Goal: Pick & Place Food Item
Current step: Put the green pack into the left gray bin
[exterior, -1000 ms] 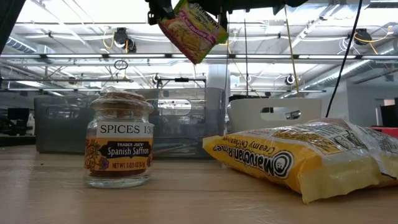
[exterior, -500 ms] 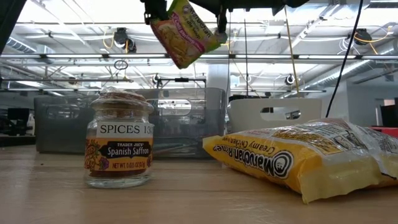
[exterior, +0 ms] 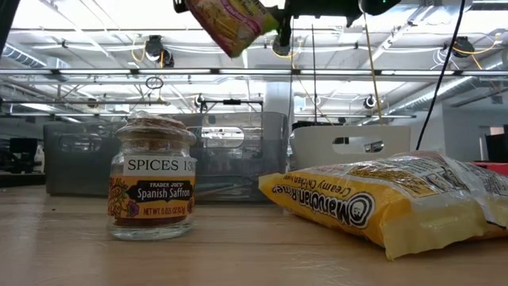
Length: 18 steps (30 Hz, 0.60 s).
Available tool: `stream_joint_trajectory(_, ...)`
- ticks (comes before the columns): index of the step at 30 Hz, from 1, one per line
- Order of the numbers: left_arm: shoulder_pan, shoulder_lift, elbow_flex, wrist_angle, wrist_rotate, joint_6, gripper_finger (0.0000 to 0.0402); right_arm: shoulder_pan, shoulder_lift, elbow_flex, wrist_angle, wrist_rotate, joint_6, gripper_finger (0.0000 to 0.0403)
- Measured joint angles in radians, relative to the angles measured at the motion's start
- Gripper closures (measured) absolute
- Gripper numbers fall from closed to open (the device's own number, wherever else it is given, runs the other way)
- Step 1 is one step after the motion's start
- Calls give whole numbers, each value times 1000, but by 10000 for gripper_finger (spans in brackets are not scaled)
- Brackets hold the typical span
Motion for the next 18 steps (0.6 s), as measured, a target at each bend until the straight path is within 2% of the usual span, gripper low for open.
stream_joint_trajectory(6, 5, -82, -2, 1, -56, -9, 400, -12, -26, 0, -3, -5, 3, 198)
stream_joint_trajectory(12, 39, -155, -2, 27, -62, -48, 401, -16, -29, 0, 1, -4, 3, 206)
stream_joint_trajectory(18, 33, -170, -2, 319, -58, -49, 401, -16, -29, 0, 10, -2, 6, 204)
